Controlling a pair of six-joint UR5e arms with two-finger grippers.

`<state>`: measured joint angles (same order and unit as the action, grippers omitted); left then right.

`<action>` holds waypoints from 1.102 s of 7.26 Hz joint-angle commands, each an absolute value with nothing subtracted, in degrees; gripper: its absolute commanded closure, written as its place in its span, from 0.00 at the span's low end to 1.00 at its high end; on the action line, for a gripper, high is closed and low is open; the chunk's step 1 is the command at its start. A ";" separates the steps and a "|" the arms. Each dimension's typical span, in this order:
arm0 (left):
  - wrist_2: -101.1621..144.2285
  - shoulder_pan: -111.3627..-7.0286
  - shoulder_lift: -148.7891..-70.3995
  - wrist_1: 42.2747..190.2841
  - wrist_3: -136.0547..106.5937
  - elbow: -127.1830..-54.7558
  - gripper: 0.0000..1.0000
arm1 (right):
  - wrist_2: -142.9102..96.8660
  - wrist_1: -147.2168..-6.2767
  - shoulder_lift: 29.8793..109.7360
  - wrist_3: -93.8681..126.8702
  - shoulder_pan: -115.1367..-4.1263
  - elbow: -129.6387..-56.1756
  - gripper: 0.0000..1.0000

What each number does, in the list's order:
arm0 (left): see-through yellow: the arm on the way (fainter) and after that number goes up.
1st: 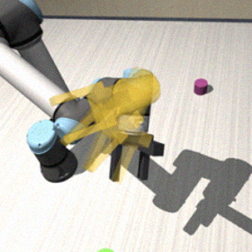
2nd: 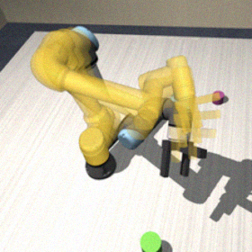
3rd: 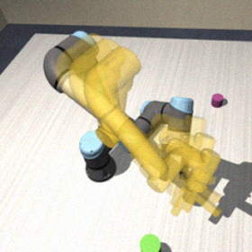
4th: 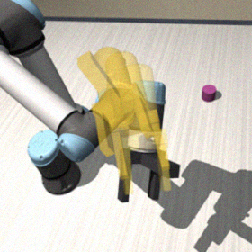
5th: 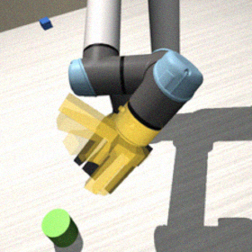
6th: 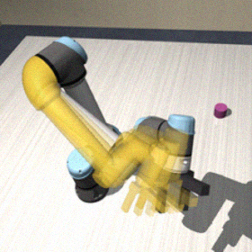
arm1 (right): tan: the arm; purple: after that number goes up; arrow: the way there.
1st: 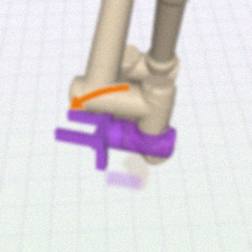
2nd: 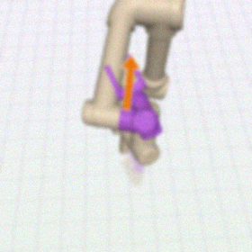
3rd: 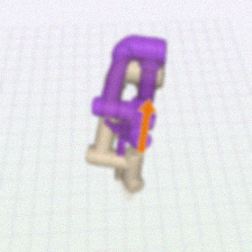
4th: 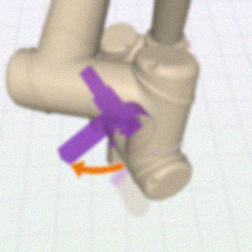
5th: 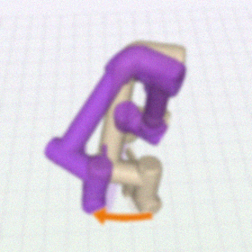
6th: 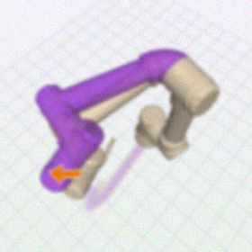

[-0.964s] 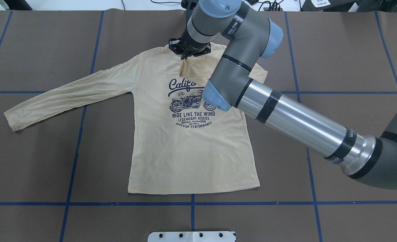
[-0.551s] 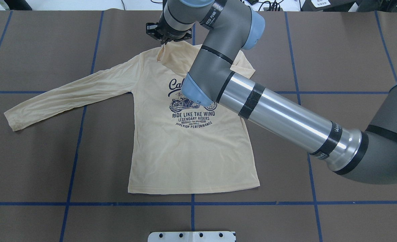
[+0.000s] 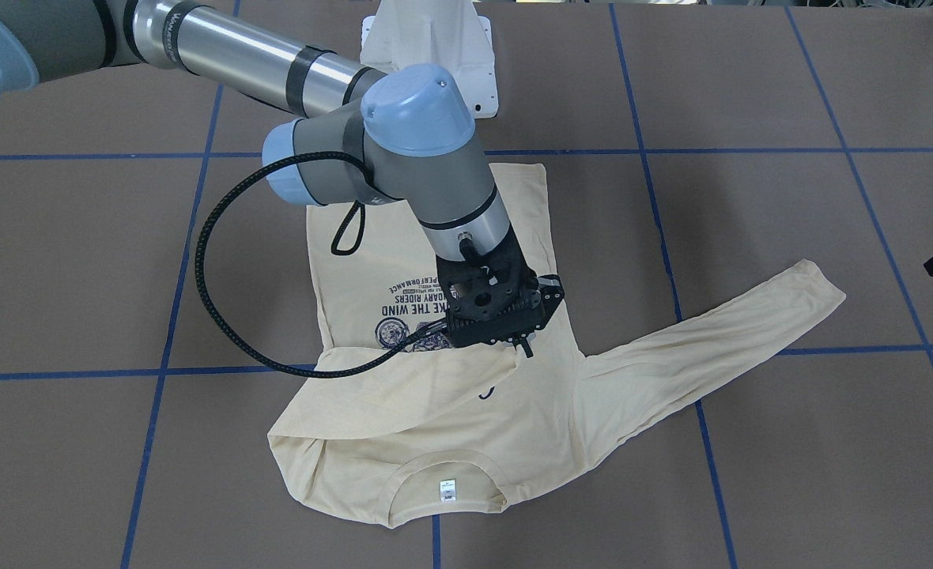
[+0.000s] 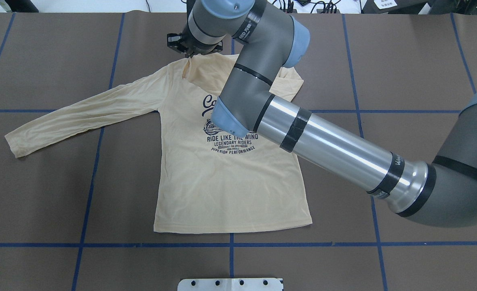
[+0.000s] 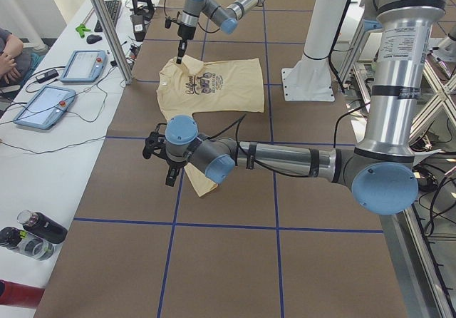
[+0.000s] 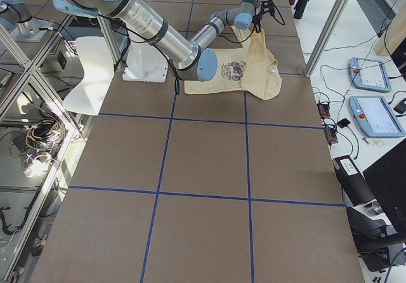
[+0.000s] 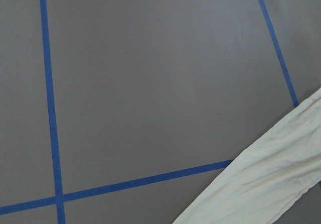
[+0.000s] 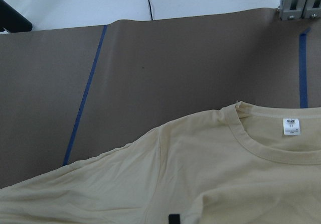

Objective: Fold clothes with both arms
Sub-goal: 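Lay the sleeve across the shirt chest and release with the right gripper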

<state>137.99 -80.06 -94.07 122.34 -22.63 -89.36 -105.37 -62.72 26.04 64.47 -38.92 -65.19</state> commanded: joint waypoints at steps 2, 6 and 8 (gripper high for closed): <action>137.99 -79.98 -94.22 122.43 -22.59 -88.34 0.00 | -98.54 -62.67 25.93 64.42 -34.20 -63.29 1.00; 137.99 -79.98 -95.62 122.43 -22.59 -85.96 0.00 | -97.21 -57.04 24.61 65.21 -33.40 -58.01 0.59; 137.99 -79.98 -95.80 122.43 -22.59 -85.96 0.00 | -96.34 -57.04 22.95 72.64 -33.14 -58.01 0.02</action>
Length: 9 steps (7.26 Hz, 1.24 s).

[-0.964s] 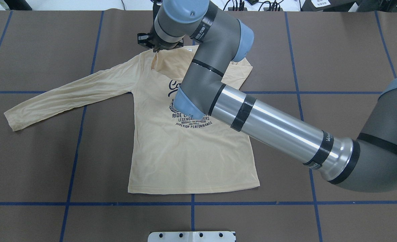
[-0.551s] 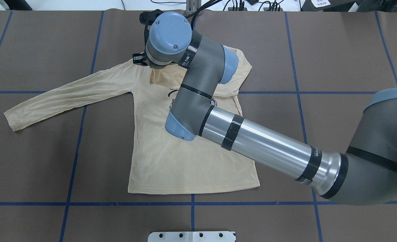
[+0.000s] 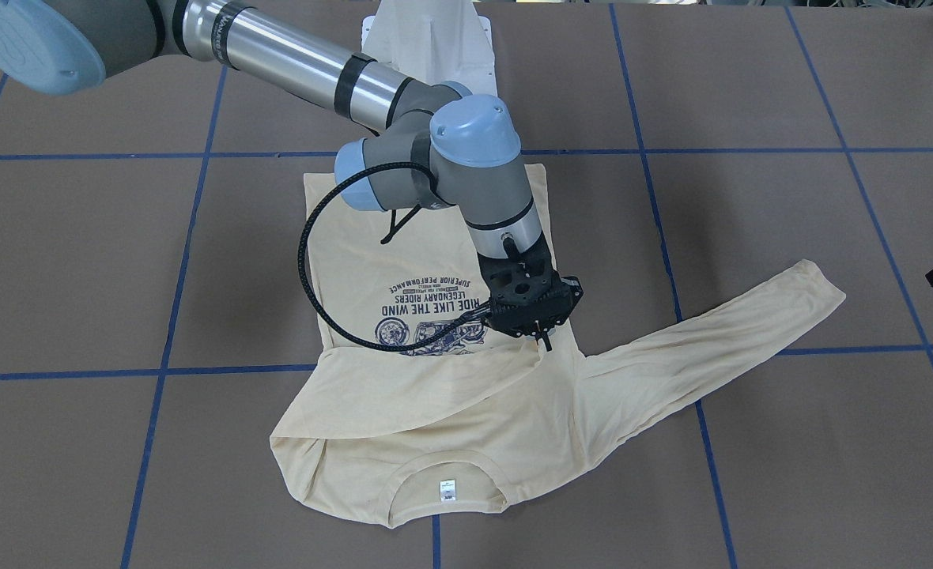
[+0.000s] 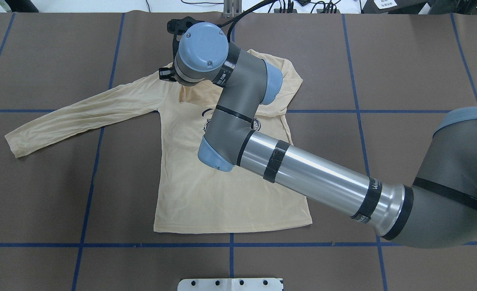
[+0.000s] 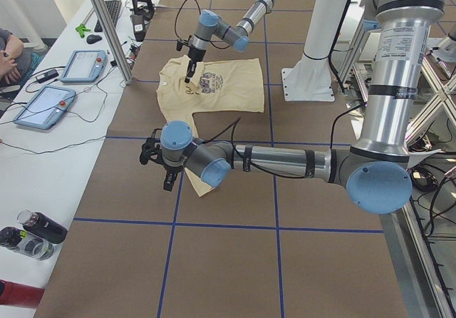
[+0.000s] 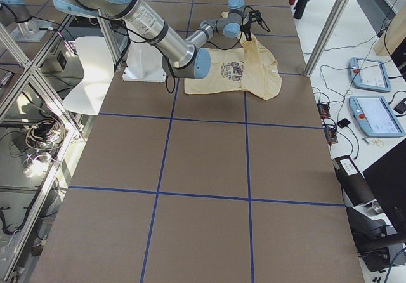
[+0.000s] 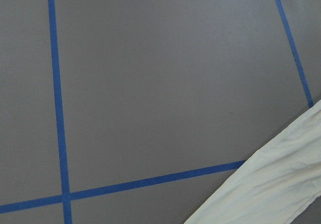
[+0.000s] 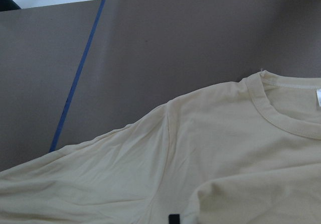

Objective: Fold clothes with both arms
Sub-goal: 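Lay the sleeve across the shirt chest and release with the right gripper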

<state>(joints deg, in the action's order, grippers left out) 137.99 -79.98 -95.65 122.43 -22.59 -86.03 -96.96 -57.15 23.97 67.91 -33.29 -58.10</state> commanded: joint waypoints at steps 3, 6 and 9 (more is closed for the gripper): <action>137.99 -79.98 -96.24 122.43 -22.76 -85.43 0.00 | -94.75 -57.04 22.41 77.25 -33.05 -58.01 0.02; 137.73 -79.46 -96.86 124.26 -25.66 -85.69 0.00 | -99.80 -57.74 25.38 77.78 -35.67 -62.46 0.01; 126.94 -71.58 -93.45 139.17 -45.29 -85.87 0.00 | -107.65 -68.14 34.78 76.65 -39.19 -76.51 0.01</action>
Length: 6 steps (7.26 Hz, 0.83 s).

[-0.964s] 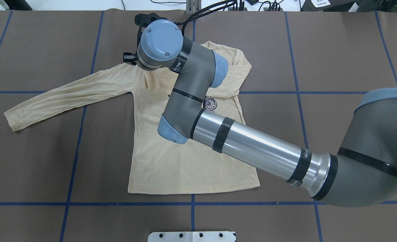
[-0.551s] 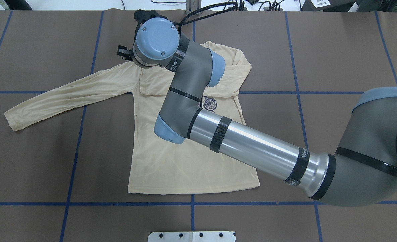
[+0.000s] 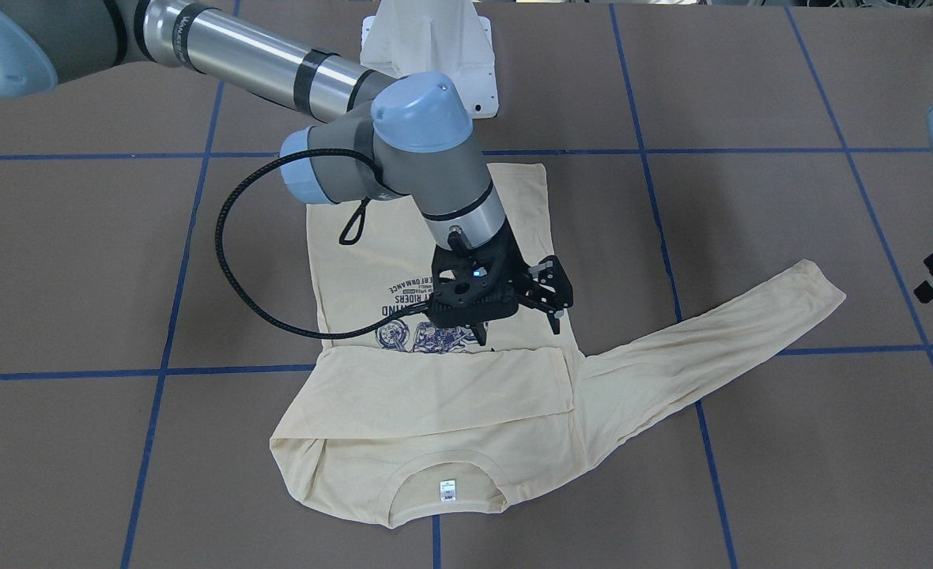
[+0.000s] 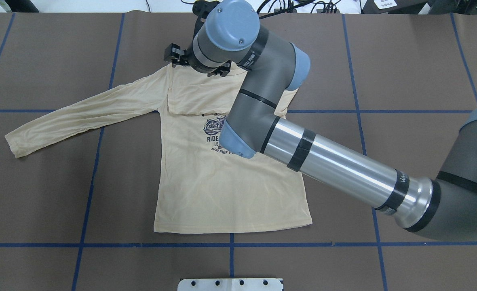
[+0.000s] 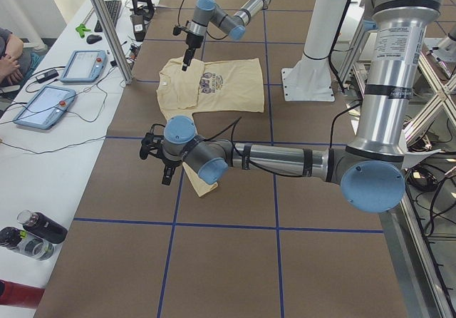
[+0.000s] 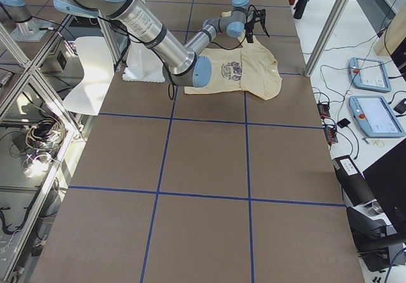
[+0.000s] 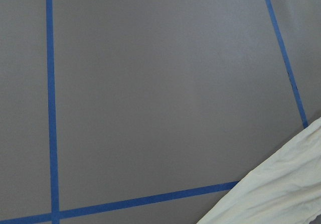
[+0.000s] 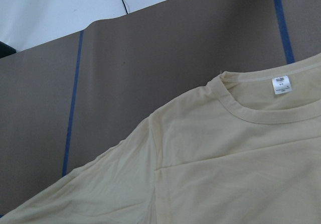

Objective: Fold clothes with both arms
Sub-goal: 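Lay the sleeve across the shirt chest and release with the right gripper, then raise the right gripper off the shirt while the left gripper approaches the other cuff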

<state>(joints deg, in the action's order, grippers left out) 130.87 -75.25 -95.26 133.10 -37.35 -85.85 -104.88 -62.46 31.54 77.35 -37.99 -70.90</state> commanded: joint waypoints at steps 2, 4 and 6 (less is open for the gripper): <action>117.12 -63.93 -89.49 147.44 -58.57 -86.31 0.00 | -108.63 -78.96 41.62 72.54 -39.81 -87.92 0.00; 108.85 -58.04 -86.15 148.62 -64.48 -86.40 0.00 | -110.11 -84.45 48.92 68.65 -41.38 -97.87 0.00; 103.91 -53.89 -81.58 151.60 -67.23 -86.31 0.00 | -114.95 -84.46 53.77 67.25 -44.11 -101.94 0.00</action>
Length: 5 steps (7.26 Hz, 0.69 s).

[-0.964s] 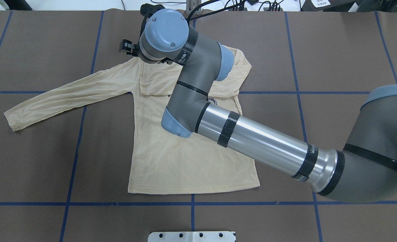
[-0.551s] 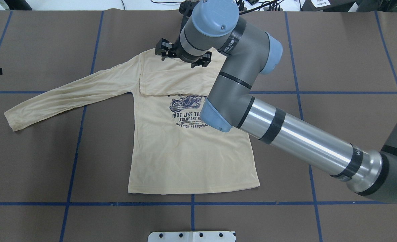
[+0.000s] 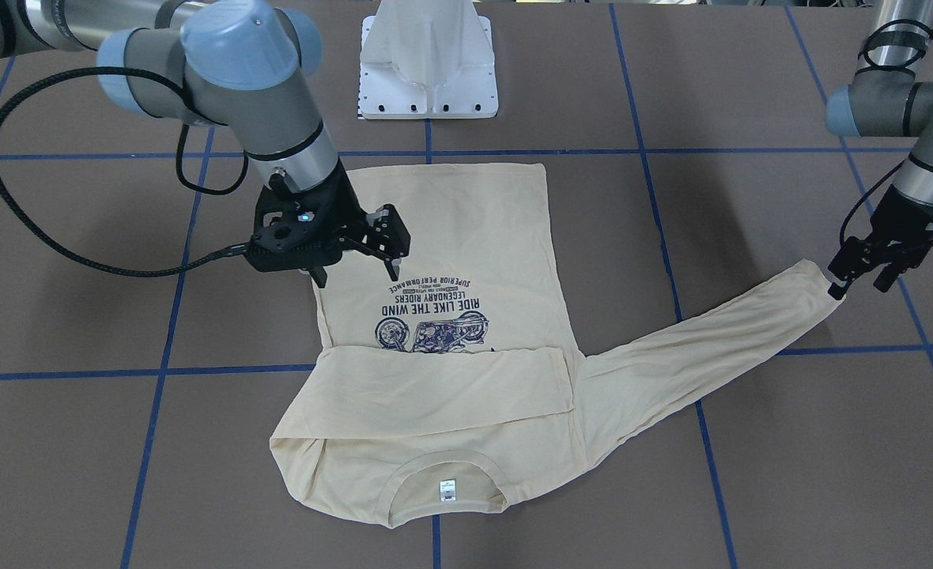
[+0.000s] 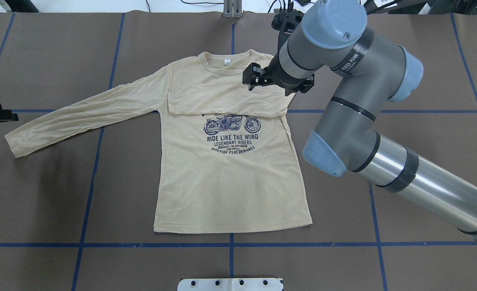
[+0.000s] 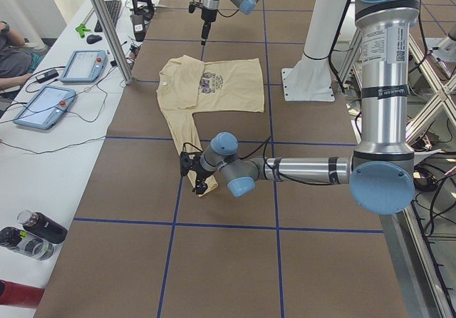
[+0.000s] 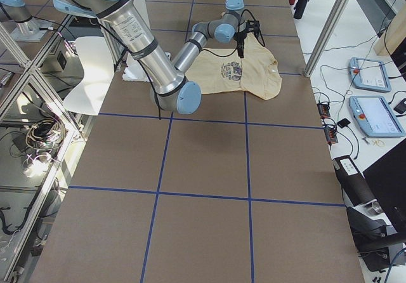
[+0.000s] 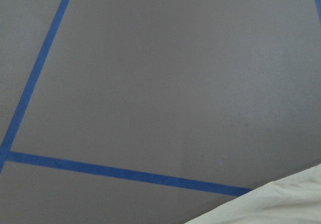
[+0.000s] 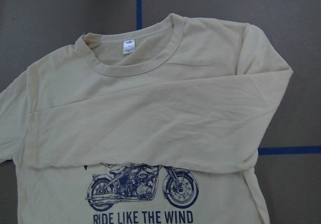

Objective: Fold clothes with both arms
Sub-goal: 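Raise the right gripper off the shirt while the left gripper approaches the other cuff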

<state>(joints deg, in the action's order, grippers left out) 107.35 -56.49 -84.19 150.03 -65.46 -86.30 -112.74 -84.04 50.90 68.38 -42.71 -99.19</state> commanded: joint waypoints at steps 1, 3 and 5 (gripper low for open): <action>103.71 -52.57 -81.48 151.52 -67.50 -85.87 0.00 | -114.96 -84.46 54.22 66.89 -44.12 -101.95 0.00; 103.54 -50.72 -82.35 151.09 -68.03 -85.52 0.02 | -115.05 -84.46 54.14 66.80 -44.38 -102.04 0.00; 103.01 -50.19 -82.88 151.00 -68.03 -85.52 0.13 | -115.14 -84.46 54.14 66.71 -44.56 -102.04 0.00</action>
<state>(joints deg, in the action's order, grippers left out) 103.24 -50.51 -82.62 151.06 -67.99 -85.56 -115.09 -84.46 54.12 66.75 -44.47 -102.01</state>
